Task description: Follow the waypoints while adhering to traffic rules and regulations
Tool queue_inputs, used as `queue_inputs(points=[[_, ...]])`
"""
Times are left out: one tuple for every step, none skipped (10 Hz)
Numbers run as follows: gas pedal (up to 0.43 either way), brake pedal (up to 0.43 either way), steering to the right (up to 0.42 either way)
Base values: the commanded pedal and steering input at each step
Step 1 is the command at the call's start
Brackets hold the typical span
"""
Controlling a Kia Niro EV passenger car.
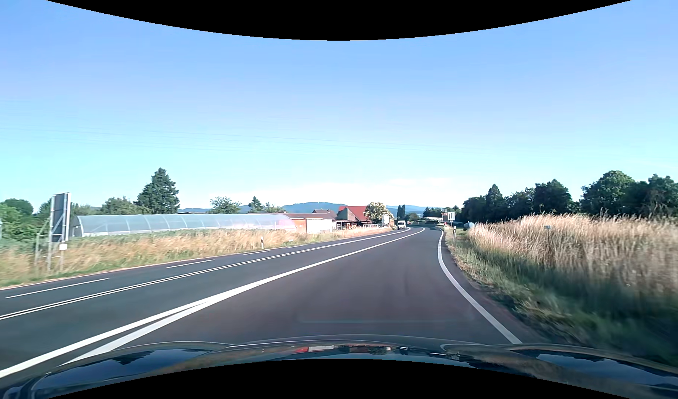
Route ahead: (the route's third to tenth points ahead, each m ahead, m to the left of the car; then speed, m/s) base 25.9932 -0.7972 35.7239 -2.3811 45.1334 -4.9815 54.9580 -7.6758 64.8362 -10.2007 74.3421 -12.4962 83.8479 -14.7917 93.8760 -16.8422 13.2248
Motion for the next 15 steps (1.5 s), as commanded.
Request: queue_inputs(points=[[0.157,0.000,0.084],[0.169,0.000,0.082],[0.169,0.000,0.080],[0.169,0.000,0.078],[0.169,0.000,0.075],[0.169,0.000,0.074],[0.169,0.000,0.071],[0.169,0.000,0.069],[0.177,0.000,0.067],[0.177,0.000,0.061],[0.177,0.000,0.052],[0.189,0.000,0.045],[0.189,0.000,0.036],[0.197,0.000,0.027],[0.228,0.000,0.023]])
